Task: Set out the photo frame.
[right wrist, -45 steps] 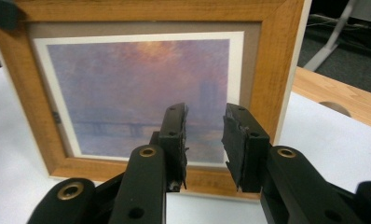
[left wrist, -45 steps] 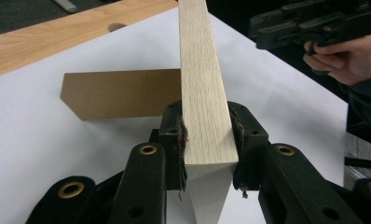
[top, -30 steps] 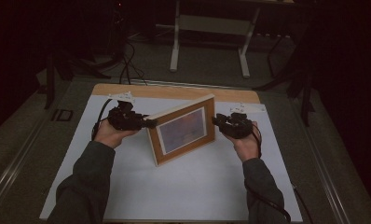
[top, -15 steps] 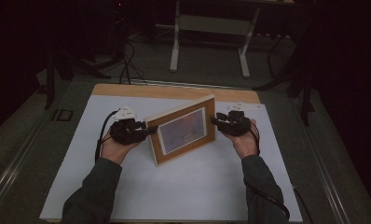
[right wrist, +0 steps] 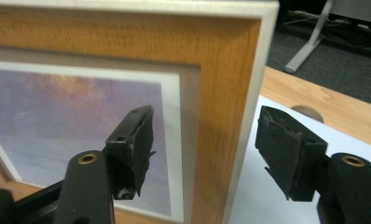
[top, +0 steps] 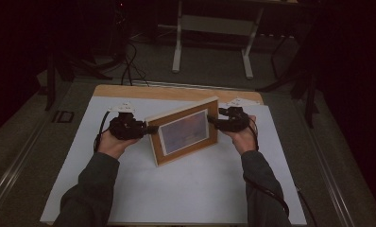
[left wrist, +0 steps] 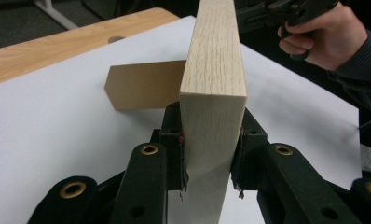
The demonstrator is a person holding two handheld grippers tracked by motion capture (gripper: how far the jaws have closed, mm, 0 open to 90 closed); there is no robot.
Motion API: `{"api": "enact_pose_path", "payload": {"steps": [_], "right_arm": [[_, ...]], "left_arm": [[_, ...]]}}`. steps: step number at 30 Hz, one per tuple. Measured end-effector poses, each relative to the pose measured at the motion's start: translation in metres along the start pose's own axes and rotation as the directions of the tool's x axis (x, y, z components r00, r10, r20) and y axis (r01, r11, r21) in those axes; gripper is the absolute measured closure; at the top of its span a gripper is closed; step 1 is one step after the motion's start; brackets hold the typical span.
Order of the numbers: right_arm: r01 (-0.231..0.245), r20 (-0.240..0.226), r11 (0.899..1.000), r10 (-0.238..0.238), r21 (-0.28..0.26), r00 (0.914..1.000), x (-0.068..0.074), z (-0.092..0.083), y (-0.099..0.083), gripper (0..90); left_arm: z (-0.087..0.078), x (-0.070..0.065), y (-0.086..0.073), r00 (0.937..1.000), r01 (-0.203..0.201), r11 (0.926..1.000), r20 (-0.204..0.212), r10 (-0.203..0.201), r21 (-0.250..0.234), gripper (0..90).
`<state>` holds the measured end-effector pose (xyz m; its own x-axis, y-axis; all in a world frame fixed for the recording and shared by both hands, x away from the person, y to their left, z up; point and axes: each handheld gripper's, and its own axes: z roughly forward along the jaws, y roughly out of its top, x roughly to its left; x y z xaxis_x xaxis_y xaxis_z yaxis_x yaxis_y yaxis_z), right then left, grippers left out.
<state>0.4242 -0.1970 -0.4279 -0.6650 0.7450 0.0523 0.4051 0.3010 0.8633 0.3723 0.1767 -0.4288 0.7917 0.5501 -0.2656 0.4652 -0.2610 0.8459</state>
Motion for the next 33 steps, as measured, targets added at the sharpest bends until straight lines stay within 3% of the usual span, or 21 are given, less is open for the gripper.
{"api": "enact_pose_path", "payload": {"steps": [4, 8, 12, 22, 33], "right_arm": [[-0.02, -0.045, 1.0, 0.021, 0.008, 0.9988, -0.004, 0.008, 0.008, 29.8], [-0.044, -0.093, 0.999, 0.045, 0.013, 0.9946, -0.009, 0.015, 0.011, 26.5], [-0.056, -0.119, 0.998, 0.056, 0.005, 0.9913, -0.01, 0.02, 0.011, 30.0], [-0.081, -0.121, 0.997, 0.08, -0.005, 0.9895, -0.011, 0.014, 0.007, 44.5], [-0.085, -0.108, 0.996, 0.084, -0.003, 0.9906, -0.006, 0.007, 0.001, 51.9]], "left_arm": [[0.0, 0.002, 0.001, 1.0, 0.0, 0.9999, 0.0, 0.0, 0.011, 71.7], [0.0, 0.003, 0.005, 0.9993, -0.014, 0.9992, -0.034, 0.015, 0.036, 70.9], [0.0, 0.005, 0.009, 0.9973, -0.02, 0.9983, -0.069, 0.023, 0.055, 70.1], [0.001, 0.014, 0.009, 0.99, 0.019, 0.9998, -0.14, -0.018, 0.01, 67.5], [0.003, 0.02, 0.008, 0.9853, 0.042, 0.9987, -0.164, -0.046, -0.028, 62.3]]}}
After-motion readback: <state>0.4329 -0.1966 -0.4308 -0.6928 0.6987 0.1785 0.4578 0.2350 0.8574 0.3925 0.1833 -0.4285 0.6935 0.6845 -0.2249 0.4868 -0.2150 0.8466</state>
